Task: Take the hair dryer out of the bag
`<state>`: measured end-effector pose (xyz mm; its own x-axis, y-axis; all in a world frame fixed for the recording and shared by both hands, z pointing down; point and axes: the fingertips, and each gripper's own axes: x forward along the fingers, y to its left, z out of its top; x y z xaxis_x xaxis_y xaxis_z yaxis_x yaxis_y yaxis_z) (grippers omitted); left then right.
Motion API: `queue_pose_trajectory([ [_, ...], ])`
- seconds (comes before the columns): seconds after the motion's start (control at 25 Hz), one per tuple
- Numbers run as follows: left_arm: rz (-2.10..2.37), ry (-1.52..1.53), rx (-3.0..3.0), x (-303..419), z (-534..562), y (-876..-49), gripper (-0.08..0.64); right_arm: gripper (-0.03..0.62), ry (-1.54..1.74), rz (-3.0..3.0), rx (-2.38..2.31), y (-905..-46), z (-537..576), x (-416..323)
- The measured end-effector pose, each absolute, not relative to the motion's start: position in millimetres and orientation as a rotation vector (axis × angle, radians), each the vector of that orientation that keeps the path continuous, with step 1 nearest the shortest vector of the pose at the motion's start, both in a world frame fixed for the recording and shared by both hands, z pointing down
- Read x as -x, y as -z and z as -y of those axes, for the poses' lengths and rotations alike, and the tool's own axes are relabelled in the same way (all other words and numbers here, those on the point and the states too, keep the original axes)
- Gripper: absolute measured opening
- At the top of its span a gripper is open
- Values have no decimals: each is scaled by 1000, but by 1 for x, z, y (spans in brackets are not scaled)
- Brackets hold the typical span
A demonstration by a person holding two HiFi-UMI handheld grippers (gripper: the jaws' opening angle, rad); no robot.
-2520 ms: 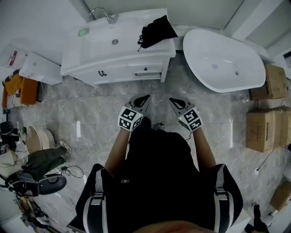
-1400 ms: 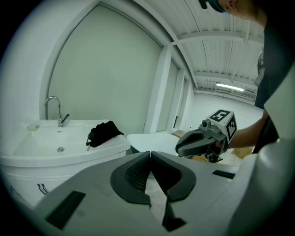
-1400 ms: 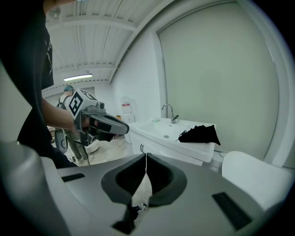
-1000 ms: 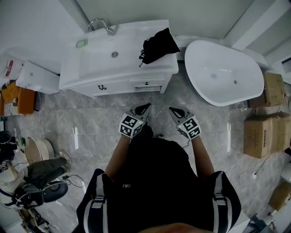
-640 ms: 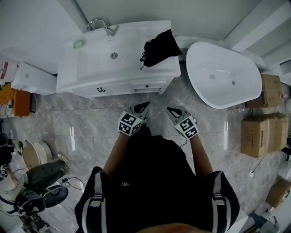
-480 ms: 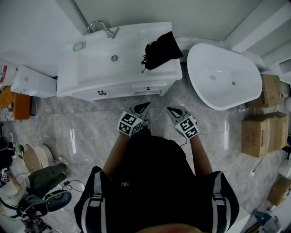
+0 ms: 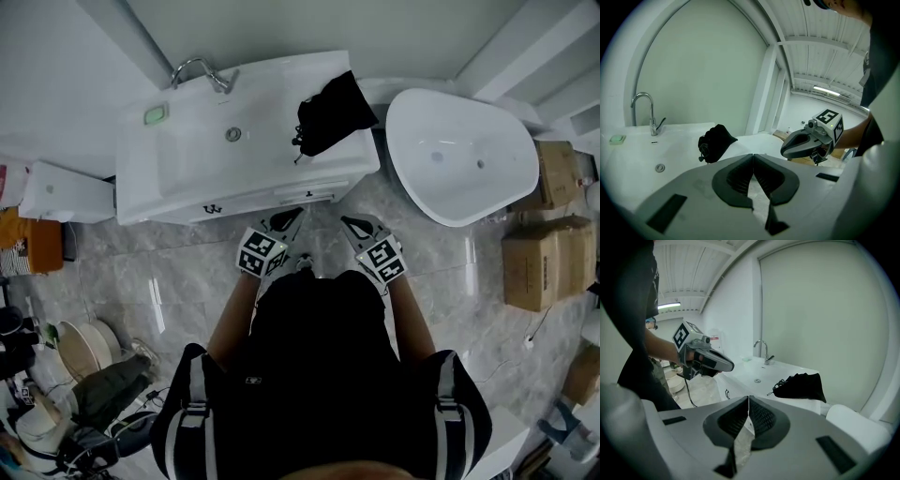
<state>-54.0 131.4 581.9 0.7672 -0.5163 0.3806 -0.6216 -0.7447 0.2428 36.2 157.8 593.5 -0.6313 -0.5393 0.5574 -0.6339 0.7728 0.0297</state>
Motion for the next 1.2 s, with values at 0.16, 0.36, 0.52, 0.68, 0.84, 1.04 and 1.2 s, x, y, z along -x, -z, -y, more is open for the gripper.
queue_pose_trajectory([
  [0.16, 888, -412, -2593, 57, -122, -581, 15, 60, -240, 2413, -861, -596, -148, -35],
  [0.36, 909, -427, -2569, 59, -105, -585, 15, 60, -249, 2424, -858, -596, -122, -39],
  [0.52, 952, -421, -2535, 54, -89, -586, 15, 60, -258, 2431, -819, -598, -104, -47],
  [0.68, 991, -425, -2517, 43, -73, -585, 15, 60, -243, 2442, -766, -595, -85, -56],
  [0.84, 1054, -413, -2487, 31, -56, -584, 15, 60, -232, 2457, -709, -596, -72, -68],
  [1.04, 1136, -403, -2451, 18, -41, -583, 15, 60, -221, 2461, -631, -600, -58, -89],
  [1.2, 1206, -395, -2411, 14, -32, -583, 15, 60, -222, 2472, -581, -602, -47, -103],
])
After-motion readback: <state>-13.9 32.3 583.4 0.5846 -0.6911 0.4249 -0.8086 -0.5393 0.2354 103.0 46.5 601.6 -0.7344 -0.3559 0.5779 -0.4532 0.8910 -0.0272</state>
